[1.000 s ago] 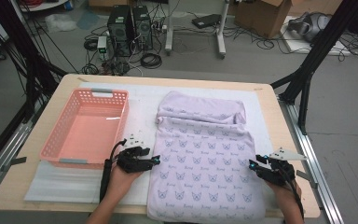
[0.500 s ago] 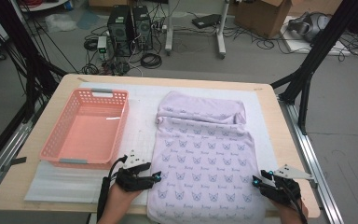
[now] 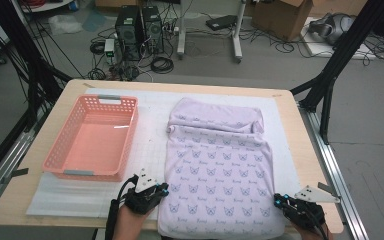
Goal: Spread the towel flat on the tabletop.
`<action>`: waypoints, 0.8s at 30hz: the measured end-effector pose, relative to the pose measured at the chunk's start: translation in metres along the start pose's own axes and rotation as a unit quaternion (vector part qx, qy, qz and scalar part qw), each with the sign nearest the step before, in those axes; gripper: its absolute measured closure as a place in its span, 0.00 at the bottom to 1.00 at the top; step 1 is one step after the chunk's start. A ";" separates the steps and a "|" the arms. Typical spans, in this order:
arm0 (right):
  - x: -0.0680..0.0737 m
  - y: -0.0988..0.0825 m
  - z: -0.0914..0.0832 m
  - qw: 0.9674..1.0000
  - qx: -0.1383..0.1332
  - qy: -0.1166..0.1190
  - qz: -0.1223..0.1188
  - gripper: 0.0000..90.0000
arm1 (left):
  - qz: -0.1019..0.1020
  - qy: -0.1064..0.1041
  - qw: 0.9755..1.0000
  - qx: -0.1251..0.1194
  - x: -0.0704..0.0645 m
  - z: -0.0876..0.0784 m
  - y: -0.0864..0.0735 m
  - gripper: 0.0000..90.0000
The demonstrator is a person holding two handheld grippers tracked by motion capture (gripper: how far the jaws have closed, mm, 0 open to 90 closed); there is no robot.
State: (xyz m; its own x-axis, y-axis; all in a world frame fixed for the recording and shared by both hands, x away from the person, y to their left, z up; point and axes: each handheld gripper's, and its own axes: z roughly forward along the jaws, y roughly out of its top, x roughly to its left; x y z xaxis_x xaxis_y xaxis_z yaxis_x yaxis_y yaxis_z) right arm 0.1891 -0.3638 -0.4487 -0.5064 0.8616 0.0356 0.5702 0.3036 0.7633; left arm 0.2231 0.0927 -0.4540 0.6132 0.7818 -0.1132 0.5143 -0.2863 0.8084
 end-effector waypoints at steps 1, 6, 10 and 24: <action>-0.001 0.000 -0.001 1.000 0.000 0.002 -0.002 0.96 | -0.002 -0.001 1.000 -0.001 -0.001 -0.001 -0.001 0.96; 0.001 -0.006 -0.009 1.000 -0.005 0.015 0.006 0.96 | -0.032 -0.024 0.999 0.001 0.001 -0.011 -0.008 0.97; 0.004 -0.012 -0.026 0.999 -0.024 0.029 0.016 0.96 | -0.033 -0.033 0.999 0.003 -0.001 -0.021 -0.013 0.97; 0.027 -0.039 -0.049 0.999 -0.002 0.048 -0.010 0.86 | -0.010 -0.057 0.998 -0.019 -0.013 -0.050 -0.038 0.85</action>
State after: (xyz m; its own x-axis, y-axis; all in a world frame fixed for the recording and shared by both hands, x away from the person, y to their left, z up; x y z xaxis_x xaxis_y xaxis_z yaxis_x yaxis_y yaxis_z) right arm 0.1216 -0.3723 -0.4462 -0.5777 0.8120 0.0826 0.5569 0.3182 0.7672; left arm 0.1655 0.1212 -0.4549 0.6688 0.7179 -0.1931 0.5056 -0.2489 0.8261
